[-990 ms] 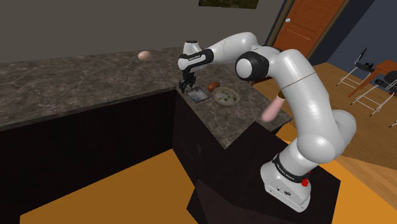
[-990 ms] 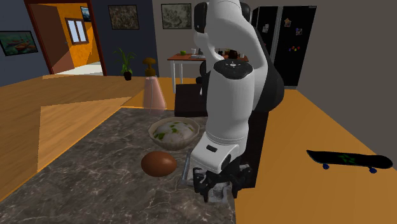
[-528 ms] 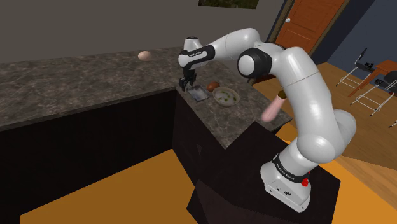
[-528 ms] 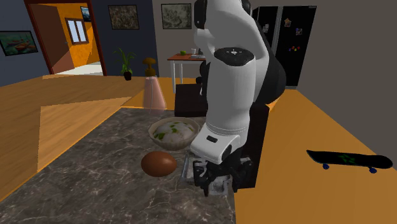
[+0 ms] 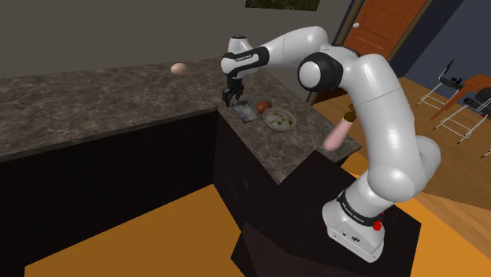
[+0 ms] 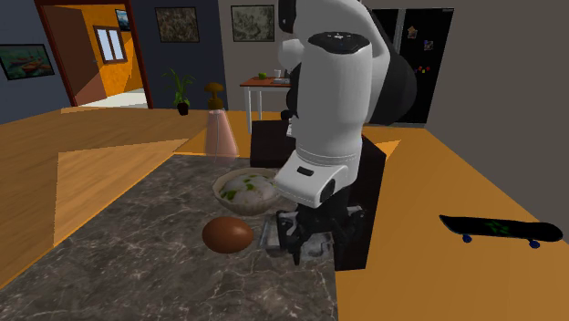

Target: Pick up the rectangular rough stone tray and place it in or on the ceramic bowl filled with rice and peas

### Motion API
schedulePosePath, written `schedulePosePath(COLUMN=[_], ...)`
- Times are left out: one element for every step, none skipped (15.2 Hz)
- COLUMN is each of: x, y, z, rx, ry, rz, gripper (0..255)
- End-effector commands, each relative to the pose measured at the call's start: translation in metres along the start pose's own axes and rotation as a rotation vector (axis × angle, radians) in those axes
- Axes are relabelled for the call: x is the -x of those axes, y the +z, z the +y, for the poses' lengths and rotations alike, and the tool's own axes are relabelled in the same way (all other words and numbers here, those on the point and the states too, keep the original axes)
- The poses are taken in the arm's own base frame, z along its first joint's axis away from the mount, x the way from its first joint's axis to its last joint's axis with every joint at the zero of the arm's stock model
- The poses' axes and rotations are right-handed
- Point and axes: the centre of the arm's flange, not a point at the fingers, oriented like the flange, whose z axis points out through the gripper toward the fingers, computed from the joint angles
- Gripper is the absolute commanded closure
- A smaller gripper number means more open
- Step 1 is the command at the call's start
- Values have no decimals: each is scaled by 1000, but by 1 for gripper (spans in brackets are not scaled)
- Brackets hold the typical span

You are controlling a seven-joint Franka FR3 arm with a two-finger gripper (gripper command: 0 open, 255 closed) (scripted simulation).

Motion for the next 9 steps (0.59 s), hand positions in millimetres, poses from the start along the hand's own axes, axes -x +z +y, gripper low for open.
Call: schedulePosePath(x=[0, 0, 1, 1, 1, 1, 2, 2, 2], y=[-12, -17, -23, -28, -33, -39, -44, -49, -54], z=[0, 0, 1, 1, 1, 1, 1, 1, 1], rx=[0, 0, 0, 0, 0, 0, 0, 0, 0], ry=[0, 0, 0, 0, 0, 0, 0, 0, 0], rz=[0, 0, 0, 0, 0, 0, 0, 0, 0], gripper=[255, 255, 255, 255, 255, 255, 255, 255, 255])
